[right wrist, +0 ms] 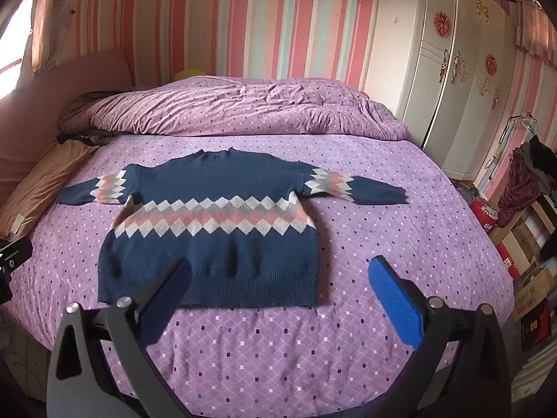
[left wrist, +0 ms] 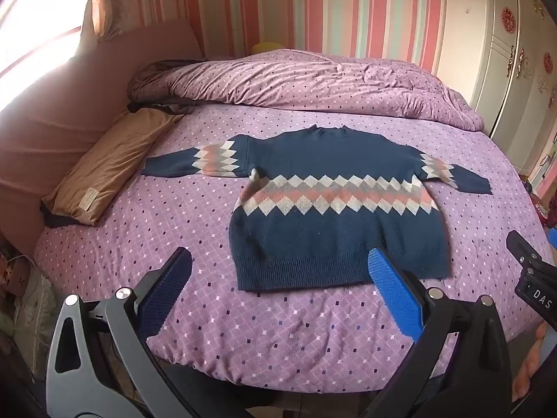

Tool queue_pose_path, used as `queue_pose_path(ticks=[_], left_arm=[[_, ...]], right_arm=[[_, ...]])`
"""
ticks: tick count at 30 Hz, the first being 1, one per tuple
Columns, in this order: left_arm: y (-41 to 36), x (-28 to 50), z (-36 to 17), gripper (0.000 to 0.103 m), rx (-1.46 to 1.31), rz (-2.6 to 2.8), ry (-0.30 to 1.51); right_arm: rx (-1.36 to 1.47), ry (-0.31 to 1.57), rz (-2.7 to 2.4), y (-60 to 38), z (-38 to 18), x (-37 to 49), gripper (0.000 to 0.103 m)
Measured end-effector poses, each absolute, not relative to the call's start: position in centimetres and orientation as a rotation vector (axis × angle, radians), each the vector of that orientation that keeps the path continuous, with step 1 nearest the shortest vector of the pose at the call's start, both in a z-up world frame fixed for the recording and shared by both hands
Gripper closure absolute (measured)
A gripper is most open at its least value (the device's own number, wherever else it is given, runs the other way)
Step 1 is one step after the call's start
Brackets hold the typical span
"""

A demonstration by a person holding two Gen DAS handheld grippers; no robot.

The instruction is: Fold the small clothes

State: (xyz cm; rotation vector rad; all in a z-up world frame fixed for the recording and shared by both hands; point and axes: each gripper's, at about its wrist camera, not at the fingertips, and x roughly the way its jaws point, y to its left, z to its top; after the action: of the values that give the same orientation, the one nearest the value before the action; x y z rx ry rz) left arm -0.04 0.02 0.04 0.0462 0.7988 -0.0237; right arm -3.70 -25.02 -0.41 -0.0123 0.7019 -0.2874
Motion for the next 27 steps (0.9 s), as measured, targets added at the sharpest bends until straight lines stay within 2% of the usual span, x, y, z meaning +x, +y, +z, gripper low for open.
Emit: queue_pose_path(ticks=[27], left_arm=[[-0.2,-0.4,0.1,0.003,0.045,-0.031,0.786]], right_arm=[[-0.007,0.691,-0.289,-25.2,0.7,-3.5,0.001]])
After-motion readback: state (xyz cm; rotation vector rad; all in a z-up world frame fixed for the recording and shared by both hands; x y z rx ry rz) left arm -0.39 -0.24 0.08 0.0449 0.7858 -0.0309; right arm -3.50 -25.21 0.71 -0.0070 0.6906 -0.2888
